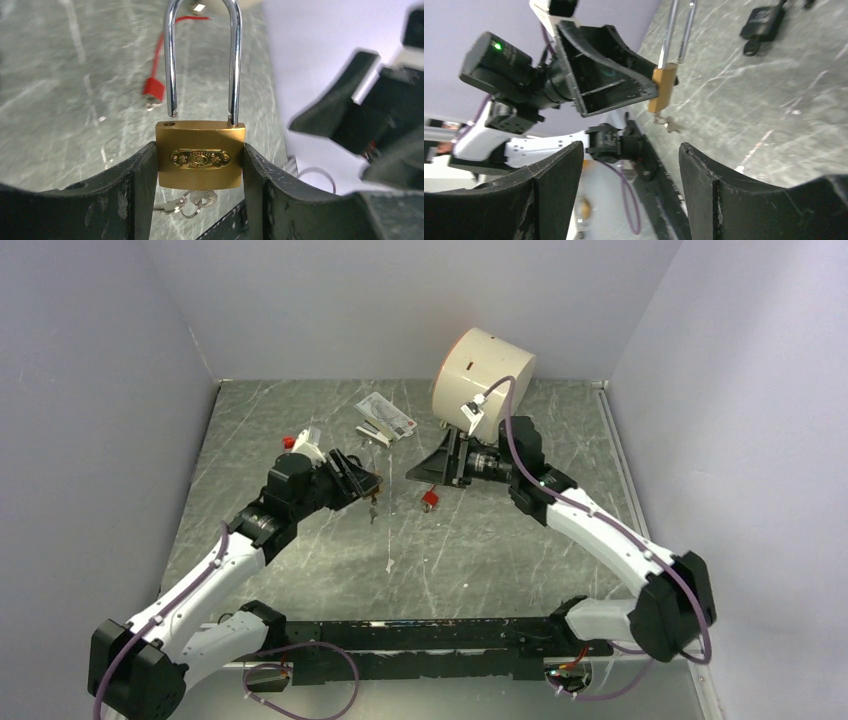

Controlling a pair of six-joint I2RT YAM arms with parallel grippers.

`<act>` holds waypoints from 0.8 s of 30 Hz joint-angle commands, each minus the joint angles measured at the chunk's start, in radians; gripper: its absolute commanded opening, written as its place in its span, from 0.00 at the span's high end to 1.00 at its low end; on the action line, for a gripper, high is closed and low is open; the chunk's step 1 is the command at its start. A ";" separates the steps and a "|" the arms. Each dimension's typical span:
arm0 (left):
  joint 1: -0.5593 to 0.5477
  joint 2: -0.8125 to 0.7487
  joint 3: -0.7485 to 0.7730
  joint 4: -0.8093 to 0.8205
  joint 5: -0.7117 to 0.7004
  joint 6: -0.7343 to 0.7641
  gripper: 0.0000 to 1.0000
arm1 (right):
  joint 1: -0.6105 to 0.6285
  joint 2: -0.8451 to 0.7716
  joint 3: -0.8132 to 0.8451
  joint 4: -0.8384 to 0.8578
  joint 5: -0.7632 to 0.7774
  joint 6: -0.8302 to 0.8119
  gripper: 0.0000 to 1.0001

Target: Unlock with the key

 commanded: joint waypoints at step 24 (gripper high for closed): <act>-0.004 0.191 0.194 1.075 0.864 -0.299 0.83 | -0.018 -0.220 0.067 0.304 0.069 -0.095 0.32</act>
